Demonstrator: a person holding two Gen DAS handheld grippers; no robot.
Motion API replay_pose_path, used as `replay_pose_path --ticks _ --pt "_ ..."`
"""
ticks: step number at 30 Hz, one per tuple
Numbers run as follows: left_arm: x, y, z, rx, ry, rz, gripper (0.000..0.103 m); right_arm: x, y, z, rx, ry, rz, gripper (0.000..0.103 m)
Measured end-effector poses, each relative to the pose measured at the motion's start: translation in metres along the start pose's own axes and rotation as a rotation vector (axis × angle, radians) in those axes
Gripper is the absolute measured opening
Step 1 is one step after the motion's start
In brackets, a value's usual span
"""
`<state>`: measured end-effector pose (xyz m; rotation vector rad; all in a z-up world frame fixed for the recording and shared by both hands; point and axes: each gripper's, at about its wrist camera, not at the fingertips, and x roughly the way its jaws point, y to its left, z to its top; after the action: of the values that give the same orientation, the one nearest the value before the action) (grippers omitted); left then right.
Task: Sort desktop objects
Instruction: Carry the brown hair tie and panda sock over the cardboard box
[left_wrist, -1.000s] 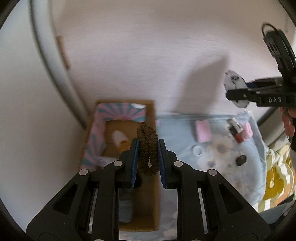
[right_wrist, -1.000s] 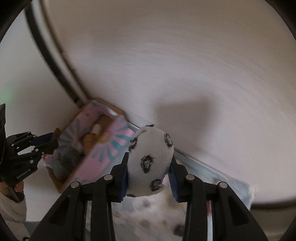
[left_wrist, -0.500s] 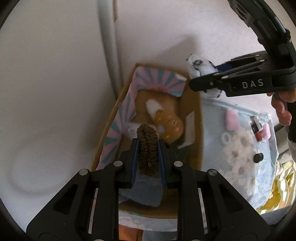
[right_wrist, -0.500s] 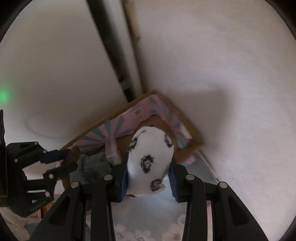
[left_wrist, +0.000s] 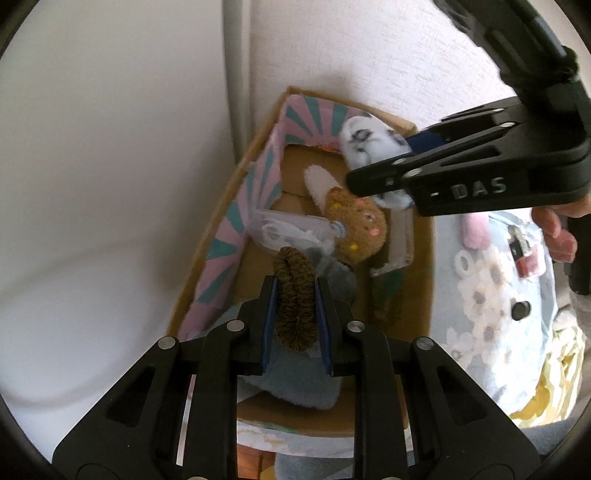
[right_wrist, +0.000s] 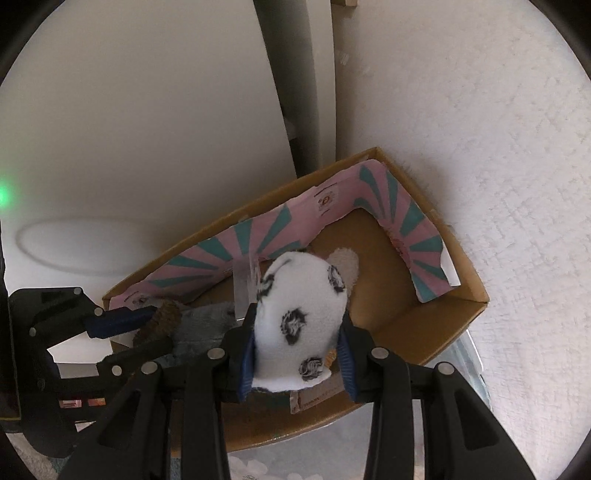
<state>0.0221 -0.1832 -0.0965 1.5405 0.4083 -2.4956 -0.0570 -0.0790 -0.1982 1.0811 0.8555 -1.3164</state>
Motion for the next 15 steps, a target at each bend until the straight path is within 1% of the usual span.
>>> replay_pose_path --ticks 2,3,4,5,6,7,8,9,11,13,15 --pt "-0.002 -0.004 0.0 0.004 -0.005 -0.05 0.021 0.005 0.002 0.001 -0.005 0.019 0.003 0.039" --pt "-0.002 -0.006 0.0 0.007 -0.005 -0.05 0.022 0.003 0.007 0.0 -0.01 0.024 0.005 0.043" --pt "-0.003 -0.008 0.0 0.013 -0.004 -0.033 0.029 -0.001 0.006 0.002 -0.014 0.024 0.007 0.053" --pt "-0.004 -0.01 0.001 0.02 -0.004 -0.011 0.044 0.0 0.007 0.001 -0.014 0.023 0.006 0.06" --pt "-0.004 -0.012 0.001 0.028 -0.007 0.009 0.057 -0.001 0.007 0.001 -0.007 0.015 0.003 0.076" --pt "-0.005 -0.013 0.001 0.035 -0.015 0.025 0.089 -0.003 0.006 0.001 0.002 0.0 0.002 0.092" --pt "-0.011 -0.014 0.0 0.038 -0.051 0.033 0.099 -0.006 0.004 0.0 0.018 -0.022 0.015 0.098" --pt "-0.016 -0.013 -0.001 0.03 -0.077 0.025 0.103 -0.009 0.002 0.0 0.031 -0.027 0.028 0.103" --pt "-0.02 -0.009 0.0 0.001 -0.079 -0.013 0.103 -0.013 -0.003 -0.002 0.061 -0.038 0.045 0.103" --pt "-0.021 -0.008 0.0 -0.011 -0.081 -0.009 0.103 -0.016 -0.007 -0.004 0.08 -0.045 0.038 0.103" --pt "-0.022 -0.009 -0.001 0.0 -0.082 0.017 0.103 -0.017 -0.009 -0.006 0.091 -0.041 0.025 0.103"
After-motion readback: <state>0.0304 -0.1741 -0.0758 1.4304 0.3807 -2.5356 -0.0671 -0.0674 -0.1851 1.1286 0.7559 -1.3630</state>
